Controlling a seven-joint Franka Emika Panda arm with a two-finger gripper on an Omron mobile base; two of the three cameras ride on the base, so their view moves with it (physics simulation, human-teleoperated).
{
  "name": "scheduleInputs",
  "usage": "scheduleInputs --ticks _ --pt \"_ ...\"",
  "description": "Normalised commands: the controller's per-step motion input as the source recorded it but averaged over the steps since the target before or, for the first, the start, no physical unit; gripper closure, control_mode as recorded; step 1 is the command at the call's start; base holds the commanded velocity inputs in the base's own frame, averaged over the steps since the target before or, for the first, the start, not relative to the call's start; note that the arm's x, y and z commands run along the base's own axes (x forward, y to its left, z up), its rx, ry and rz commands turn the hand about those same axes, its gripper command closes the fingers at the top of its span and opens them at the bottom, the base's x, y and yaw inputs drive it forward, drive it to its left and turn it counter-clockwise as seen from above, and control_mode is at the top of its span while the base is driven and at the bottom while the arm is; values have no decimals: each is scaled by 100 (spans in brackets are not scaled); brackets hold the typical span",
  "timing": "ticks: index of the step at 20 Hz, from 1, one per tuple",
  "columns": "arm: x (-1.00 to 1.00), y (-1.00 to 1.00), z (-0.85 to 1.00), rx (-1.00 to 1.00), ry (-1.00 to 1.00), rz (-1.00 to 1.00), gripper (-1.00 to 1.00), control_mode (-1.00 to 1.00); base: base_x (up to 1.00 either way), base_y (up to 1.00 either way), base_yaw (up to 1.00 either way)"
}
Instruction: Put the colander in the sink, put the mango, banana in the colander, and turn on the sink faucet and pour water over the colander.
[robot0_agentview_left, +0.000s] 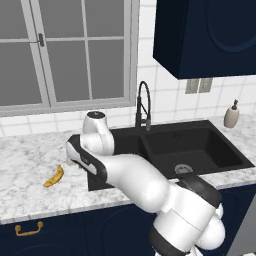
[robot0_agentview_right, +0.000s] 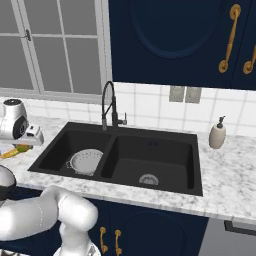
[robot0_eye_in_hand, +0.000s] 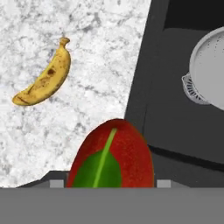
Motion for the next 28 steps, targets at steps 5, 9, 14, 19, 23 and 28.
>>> scheduleInputs --ticks 5,9,14,19,23,28 --pt "-4 -100 31 -4 -9 49 100 -100 0 0 0" --pt "1 -81 3 -7 -2 64 100 -100 0 0 0" --pt "10 -11 -11 -29 0 77 100 -100 0 0 0" --pt "23 0 -9 -18 -26 48 100 -100 0 0 0" --pt "38 -30 -12 0 -30 29 100 -100 0 0 0" --pt "38 -53 -18 -2 -1 29 100 -100 0 0 0"
